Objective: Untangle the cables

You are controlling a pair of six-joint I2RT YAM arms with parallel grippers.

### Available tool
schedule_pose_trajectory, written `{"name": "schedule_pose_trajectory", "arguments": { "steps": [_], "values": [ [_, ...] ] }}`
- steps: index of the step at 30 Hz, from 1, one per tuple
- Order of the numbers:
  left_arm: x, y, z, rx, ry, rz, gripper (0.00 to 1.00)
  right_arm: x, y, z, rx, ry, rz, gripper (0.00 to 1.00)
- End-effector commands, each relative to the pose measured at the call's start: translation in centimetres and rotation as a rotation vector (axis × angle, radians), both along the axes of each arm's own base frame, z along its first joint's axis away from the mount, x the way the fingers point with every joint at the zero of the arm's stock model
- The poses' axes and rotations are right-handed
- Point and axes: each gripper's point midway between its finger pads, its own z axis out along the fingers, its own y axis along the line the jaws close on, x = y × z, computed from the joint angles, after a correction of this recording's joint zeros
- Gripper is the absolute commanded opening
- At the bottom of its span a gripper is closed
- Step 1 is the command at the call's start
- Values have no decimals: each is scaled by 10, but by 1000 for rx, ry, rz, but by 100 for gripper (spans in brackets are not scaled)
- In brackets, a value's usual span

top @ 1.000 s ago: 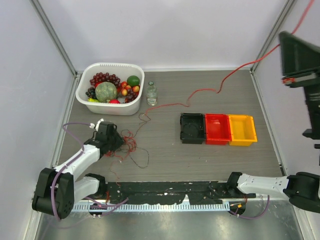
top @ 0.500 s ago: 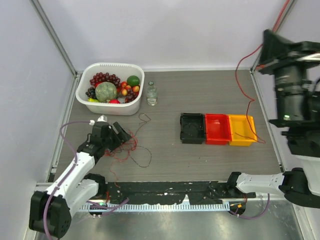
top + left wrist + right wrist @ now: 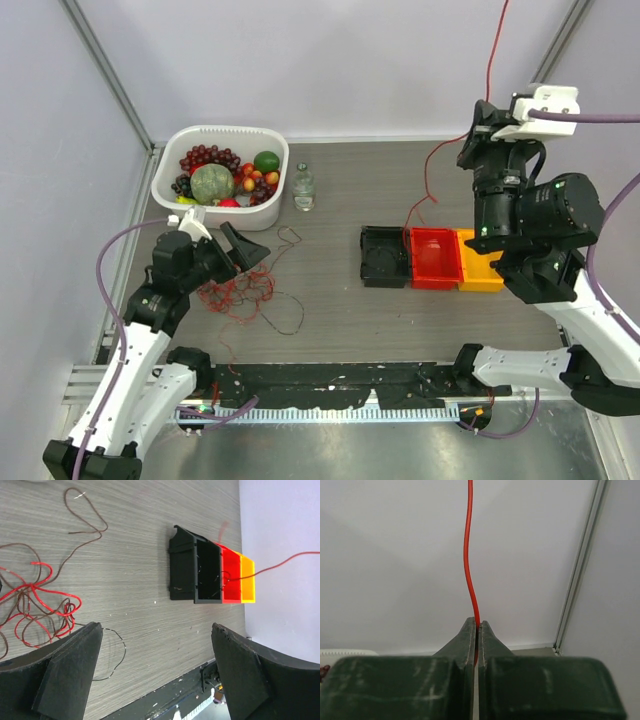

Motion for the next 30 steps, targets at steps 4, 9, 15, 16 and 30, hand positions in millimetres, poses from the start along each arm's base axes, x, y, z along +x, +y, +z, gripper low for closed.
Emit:
{"name": "schedule_pose_trajectory", "arguments": {
  "steps": [4,9,15,16,30],
  "values": [
    [-10,-4,33,-2,-61,-59,95,6,-20,29,21,-68,-106,1],
    [-17,-3,35,-5,-68,-62,95,27,-26,-17,-52,53,-208,1],
    [-19,1,36,28,-70,-66,95,2,-55,-23,38,70,-203,1],
    [-18,0,38,28,-72,-68,95,-5,-64,-18,61,63,-210,1],
    [-9,-4,29,11,-40,-70,97,-36,-96,-12,107,65,-174,1]
  ]
}}
